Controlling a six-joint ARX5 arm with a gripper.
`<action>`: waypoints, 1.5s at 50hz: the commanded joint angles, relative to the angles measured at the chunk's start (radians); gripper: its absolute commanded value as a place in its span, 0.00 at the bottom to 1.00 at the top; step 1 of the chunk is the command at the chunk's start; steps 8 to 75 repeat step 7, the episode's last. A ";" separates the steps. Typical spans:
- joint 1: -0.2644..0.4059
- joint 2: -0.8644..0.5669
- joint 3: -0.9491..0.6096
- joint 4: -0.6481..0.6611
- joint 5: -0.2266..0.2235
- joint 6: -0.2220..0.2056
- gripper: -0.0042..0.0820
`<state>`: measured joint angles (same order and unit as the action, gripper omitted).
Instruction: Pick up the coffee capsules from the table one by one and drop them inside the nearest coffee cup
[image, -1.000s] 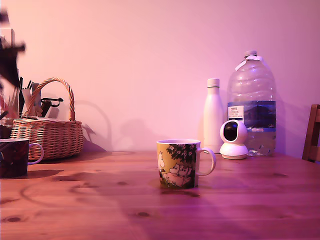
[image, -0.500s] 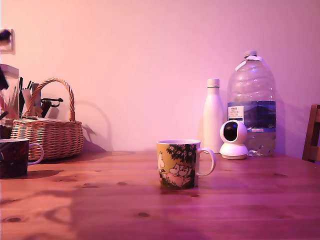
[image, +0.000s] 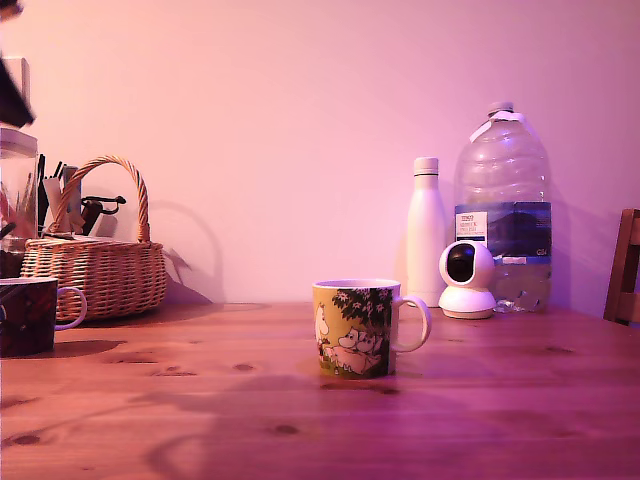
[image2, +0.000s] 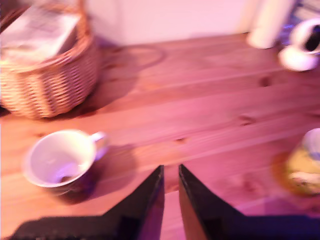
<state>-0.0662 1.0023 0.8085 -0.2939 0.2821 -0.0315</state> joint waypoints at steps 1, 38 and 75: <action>-0.013 -0.016 -0.025 0.002 -0.002 -0.011 0.13; -0.035 -0.022 -0.025 -0.003 -0.002 -0.021 0.13; -0.035 -0.022 -0.025 -0.003 -0.002 -0.021 0.13</action>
